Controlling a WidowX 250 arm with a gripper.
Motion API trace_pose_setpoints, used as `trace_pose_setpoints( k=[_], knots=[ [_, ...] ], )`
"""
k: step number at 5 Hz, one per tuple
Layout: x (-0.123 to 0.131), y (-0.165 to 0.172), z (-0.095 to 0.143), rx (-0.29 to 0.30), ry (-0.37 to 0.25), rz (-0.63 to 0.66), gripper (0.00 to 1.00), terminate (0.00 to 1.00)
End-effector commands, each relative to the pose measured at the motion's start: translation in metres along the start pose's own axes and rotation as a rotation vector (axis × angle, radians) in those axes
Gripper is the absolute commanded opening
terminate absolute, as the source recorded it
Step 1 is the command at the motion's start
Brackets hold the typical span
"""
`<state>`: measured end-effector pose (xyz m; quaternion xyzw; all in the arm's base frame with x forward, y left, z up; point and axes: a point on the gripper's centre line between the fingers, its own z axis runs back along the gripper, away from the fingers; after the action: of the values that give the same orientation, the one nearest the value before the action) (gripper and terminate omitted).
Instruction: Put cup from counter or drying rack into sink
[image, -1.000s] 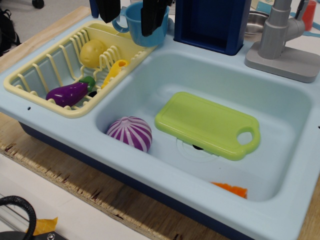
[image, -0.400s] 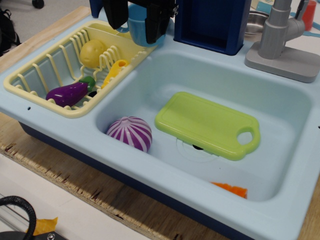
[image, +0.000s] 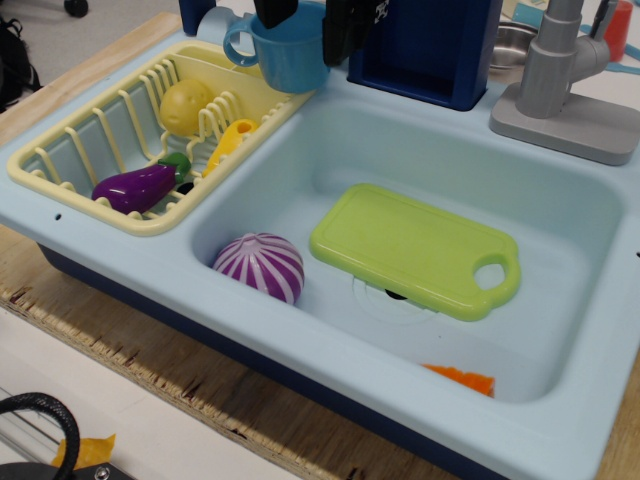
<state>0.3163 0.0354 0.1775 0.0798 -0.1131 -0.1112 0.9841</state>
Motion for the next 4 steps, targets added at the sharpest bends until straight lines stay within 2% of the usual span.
trace_pose_setpoints(
  k=[1,3,4],
  knots=[
    [0.006,0.006,0.003,0.006,-0.036,-0.020,1.00,0.00],
    [0.005,0.006,-0.025,-0.063,0.079,0.008,1.00,0.00],
    [0.006,0.001,-0.034,-0.077,0.105,0.041,0.00,0.00]
  ],
)
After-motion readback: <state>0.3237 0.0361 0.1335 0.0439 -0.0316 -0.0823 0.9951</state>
